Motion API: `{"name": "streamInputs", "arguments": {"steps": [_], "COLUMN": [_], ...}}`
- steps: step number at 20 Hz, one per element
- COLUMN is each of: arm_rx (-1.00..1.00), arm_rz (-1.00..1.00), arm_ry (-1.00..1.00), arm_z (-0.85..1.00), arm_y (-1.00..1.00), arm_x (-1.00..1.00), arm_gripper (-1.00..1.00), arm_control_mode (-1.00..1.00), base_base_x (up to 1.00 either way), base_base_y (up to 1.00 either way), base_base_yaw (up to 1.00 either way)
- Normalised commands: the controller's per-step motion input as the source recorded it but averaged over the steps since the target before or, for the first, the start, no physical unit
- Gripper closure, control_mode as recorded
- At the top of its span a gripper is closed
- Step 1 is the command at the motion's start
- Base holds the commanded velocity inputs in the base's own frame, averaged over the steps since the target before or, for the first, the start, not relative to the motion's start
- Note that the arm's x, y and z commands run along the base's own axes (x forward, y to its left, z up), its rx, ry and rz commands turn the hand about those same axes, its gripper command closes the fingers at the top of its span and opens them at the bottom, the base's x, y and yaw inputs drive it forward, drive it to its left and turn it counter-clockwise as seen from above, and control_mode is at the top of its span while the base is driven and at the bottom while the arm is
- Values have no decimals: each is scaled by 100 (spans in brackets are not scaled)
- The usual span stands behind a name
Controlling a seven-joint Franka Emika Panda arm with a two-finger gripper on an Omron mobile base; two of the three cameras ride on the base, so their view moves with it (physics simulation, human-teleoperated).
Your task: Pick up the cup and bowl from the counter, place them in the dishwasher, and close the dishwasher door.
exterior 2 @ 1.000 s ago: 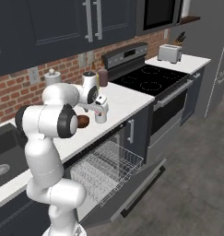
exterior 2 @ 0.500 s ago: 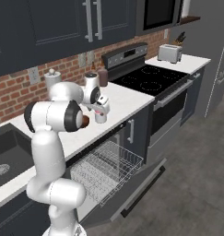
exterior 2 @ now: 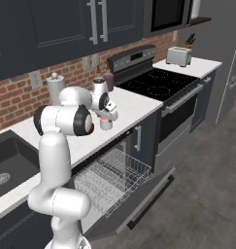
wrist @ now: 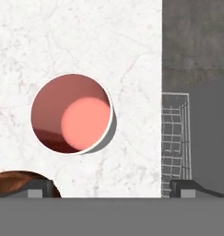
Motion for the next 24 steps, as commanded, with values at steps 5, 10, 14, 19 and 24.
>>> {"name": "streamInputs", "arguments": {"steps": [5, 10, 14, 19, 24], "arm_rx": [0, 0, 0, 1, 2], "arm_rz": [-6, -4, -4, -4, -2], "arm_ry": [0, 0, 0, 0, 0], "arm_z": [-23, -20, -15, -13, -16], "arm_y": [-6, -6, -7, -3, -2], "arm_x": [21, 25, 29, 25, 6], "arm_gripper": [-100, -100, -100, -100, -100], "arm_control_mode": [-100, -100, -100, -100, -100], "base_base_x": [0, 0, 0, 0, 0], "base_base_y": [0, 0, 0, 0, 0], "base_base_yaw": [0, 0, 0, 0, 0]}}
